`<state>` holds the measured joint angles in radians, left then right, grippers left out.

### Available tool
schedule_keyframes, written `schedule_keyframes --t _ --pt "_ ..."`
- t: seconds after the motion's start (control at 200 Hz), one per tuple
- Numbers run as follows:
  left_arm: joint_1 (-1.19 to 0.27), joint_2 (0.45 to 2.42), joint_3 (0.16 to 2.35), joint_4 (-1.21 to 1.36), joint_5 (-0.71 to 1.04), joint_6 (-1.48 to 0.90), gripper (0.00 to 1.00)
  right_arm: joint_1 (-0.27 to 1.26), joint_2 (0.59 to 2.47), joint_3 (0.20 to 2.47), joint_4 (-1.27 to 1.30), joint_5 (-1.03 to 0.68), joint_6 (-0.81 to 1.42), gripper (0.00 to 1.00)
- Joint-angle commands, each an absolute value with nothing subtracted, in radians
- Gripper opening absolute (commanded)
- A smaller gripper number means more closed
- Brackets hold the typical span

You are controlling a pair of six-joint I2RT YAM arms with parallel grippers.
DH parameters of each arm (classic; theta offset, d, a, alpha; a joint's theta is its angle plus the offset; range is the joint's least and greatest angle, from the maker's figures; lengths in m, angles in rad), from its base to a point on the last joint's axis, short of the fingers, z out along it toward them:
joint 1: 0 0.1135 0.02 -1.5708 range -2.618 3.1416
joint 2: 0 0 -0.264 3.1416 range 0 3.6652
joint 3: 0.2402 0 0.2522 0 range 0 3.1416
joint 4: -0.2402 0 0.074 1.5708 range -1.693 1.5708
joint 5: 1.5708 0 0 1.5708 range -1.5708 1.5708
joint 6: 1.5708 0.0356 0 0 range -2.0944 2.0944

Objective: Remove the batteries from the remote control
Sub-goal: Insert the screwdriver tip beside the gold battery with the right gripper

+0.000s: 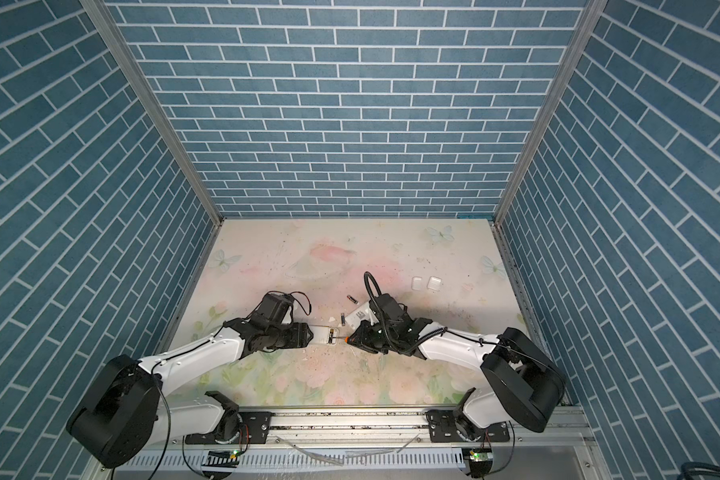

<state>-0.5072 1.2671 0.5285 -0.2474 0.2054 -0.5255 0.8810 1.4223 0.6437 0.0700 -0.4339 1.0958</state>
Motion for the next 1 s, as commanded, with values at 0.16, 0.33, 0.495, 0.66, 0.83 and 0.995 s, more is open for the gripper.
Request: schedule_keyframes --t 0.16,0.33,0.495,0.66,0.83,0.995 --pt "-0.501 1.278 0.524 -0.262 0.213 -0.508 0.71 0.886 1.438 0.612 0.127 -0.437 1.138 0.0" --pt "-0.5 1.287 0.532 -0.267 0.212 -0.5 0.71 0.888 1.446 0.614 0.14 -0.446 1.141 0.0" --pt "-0.501 1.288 0.53 -0.266 0.21 -0.503 0.71 0.888 1.454 0.613 0.146 -0.453 1.141 0.0" --pt "-0.501 1.293 0.522 -0.26 0.215 -0.505 0.71 0.887 1.457 0.606 0.164 -0.451 1.147 0.0" --pt "-0.502 1.295 0.514 -0.253 0.216 -0.507 0.71 0.887 1.47 0.607 0.176 -0.459 1.149 0.0" --pt "-0.501 1.3 0.508 -0.244 0.218 -0.509 0.71 0.887 1.489 0.611 0.194 -0.468 1.15 0.0"
